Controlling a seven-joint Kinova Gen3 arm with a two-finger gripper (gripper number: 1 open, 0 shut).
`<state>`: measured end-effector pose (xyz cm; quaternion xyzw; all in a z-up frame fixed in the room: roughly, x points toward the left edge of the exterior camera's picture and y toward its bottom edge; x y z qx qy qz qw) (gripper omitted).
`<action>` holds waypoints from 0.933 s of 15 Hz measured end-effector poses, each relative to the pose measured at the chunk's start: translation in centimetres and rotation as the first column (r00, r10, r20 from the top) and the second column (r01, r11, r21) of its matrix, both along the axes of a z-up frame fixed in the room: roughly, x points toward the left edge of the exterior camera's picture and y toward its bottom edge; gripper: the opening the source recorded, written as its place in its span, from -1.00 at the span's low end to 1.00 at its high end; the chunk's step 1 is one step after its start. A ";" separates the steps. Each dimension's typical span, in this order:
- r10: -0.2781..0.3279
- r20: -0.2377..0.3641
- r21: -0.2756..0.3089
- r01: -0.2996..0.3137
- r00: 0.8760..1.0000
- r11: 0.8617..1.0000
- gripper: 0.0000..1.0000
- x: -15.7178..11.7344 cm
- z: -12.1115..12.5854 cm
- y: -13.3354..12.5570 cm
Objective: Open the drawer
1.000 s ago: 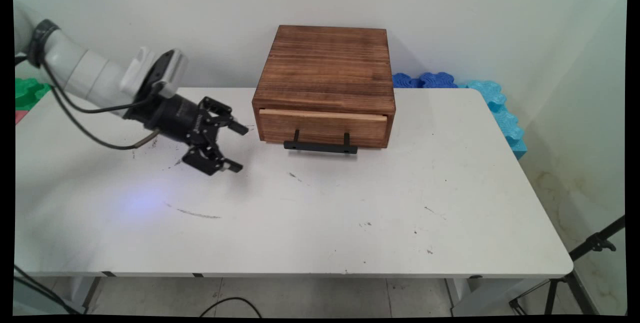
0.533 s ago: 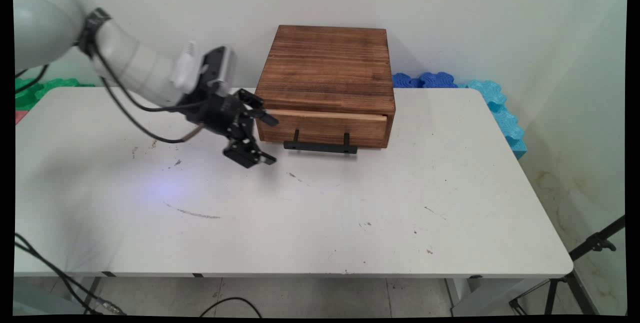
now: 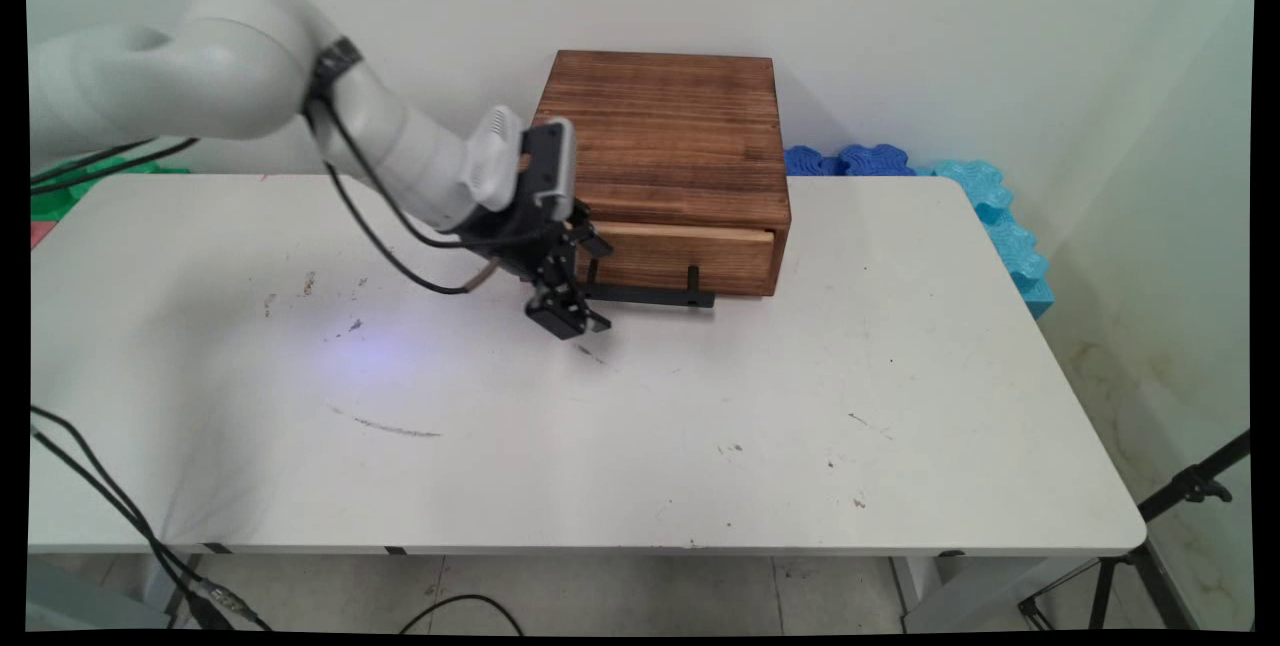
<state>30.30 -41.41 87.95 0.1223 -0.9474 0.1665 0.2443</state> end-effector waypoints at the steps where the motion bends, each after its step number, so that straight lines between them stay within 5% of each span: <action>1: 0.001 0.008 0.000 -0.001 1.000 1.000 1.00 -0.4 -0.3 -0.3; 14: 0.016 0.110 0.024 -0.019 0.994 1.000 1.00 -6.1 -5.7 -3.9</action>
